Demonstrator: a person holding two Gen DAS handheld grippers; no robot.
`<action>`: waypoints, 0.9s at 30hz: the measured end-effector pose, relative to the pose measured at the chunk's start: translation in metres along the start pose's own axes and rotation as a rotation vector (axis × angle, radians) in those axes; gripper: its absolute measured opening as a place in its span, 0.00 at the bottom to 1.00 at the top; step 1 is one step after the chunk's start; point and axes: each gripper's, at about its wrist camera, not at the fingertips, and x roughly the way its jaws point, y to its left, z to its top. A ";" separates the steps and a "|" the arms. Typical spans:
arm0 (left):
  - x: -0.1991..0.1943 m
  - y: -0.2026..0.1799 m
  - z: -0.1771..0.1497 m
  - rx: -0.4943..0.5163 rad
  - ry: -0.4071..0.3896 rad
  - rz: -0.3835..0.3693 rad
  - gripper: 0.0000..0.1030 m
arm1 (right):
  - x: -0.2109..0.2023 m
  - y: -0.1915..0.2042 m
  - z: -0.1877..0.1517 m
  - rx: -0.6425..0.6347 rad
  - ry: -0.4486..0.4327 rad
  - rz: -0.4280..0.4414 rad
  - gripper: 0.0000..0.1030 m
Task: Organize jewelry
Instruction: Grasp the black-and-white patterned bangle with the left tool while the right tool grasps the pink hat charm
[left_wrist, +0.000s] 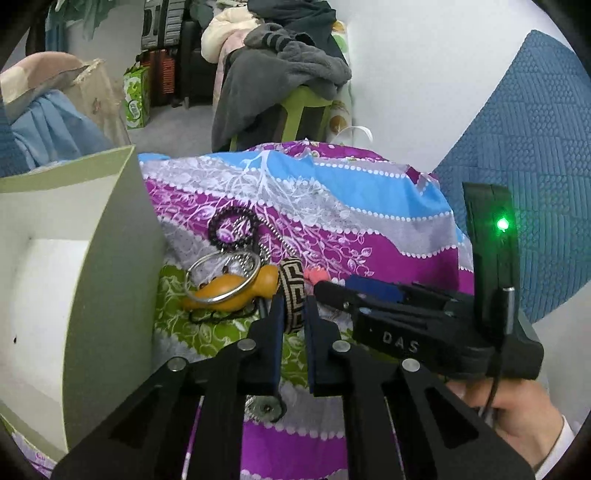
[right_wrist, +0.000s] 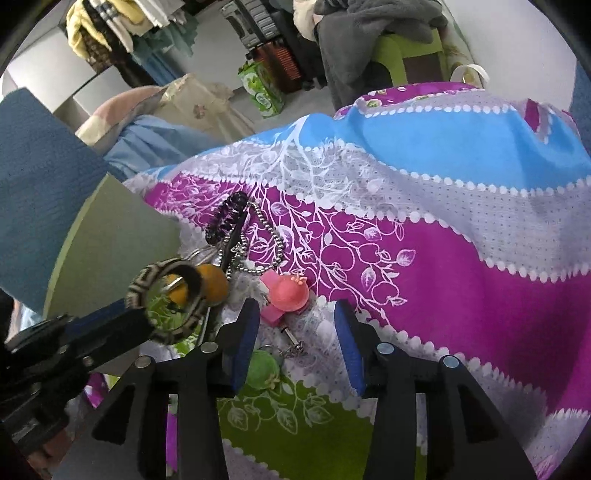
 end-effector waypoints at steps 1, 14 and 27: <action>0.000 0.002 -0.002 -0.005 0.003 -0.002 0.10 | 0.001 0.001 0.001 -0.007 -0.002 -0.006 0.39; -0.008 0.014 -0.009 -0.038 0.008 0.000 0.10 | 0.016 0.031 0.006 -0.200 -0.033 -0.129 0.38; -0.015 0.020 -0.009 -0.045 0.004 0.006 0.10 | 0.007 0.026 0.005 -0.145 -0.031 -0.170 0.30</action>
